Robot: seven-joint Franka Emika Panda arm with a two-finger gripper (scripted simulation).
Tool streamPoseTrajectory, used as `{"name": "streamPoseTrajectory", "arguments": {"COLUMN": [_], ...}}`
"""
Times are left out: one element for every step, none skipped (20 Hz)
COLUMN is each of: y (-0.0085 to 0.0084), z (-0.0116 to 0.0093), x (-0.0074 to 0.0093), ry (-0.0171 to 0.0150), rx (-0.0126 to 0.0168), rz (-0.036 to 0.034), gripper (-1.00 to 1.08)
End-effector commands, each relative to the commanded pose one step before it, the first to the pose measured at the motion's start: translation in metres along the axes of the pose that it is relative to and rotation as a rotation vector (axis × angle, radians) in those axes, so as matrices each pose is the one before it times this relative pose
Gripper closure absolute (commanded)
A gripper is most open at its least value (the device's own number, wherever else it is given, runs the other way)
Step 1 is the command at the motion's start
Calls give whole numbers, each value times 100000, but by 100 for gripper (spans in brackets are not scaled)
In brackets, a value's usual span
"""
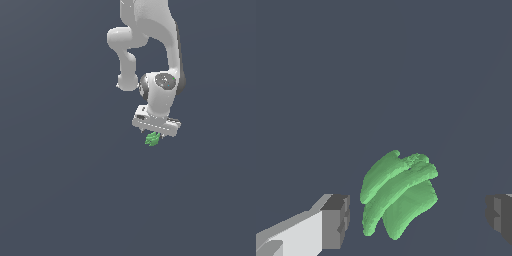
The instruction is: Pick up the object and move it to a goal position.
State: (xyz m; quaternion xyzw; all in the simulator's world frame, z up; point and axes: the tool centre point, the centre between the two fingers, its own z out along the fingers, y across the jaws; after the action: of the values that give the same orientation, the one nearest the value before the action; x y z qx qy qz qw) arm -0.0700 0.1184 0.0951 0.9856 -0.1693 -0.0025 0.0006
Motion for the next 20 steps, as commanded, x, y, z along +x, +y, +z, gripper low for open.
{"name": "streamPoseTrajectory", "arguments": {"y": [-433, -122, -99, -74, -57, -32, -25, 46, -1, -2, -3, -4, 17, -5, 16, 15, -8, 12, 10, -14], "z": [285, 80, 65, 50, 37, 22, 10, -33, 34, 102, 169, 236, 295, 367, 424, 486, 549, 520, 454, 395], "x": [-600, -175, -145, -112, -83, -48, -26, 71, -2, -6, -9, -14, -4, -22, -13, -16, -33, -14, -6, -11], "ry": [275, 59, 48, 38, 25, 16, 0, -68, 0, 0, 0, 0, 12, 0, 12, 12, 0, 12, 12, 0], "rx": [110, 28, 23, 19, 13, 8, 0, -26, 0, 0, 0, 0, 3, 0, 3, 3, 0, 3, 4, 0], "rz": [1425, 349, 284, 225, 152, 96, 0, -266, 0, 0, 0, 0, 47, 0, 47, 47, 0, 47, 47, 0], "gripper": [-92, -92, -92, -92, -92, -92, -92, -92, -92, -92, -92, -92, -92, -92, -92, -92, -92, -92, -92, -92]}}
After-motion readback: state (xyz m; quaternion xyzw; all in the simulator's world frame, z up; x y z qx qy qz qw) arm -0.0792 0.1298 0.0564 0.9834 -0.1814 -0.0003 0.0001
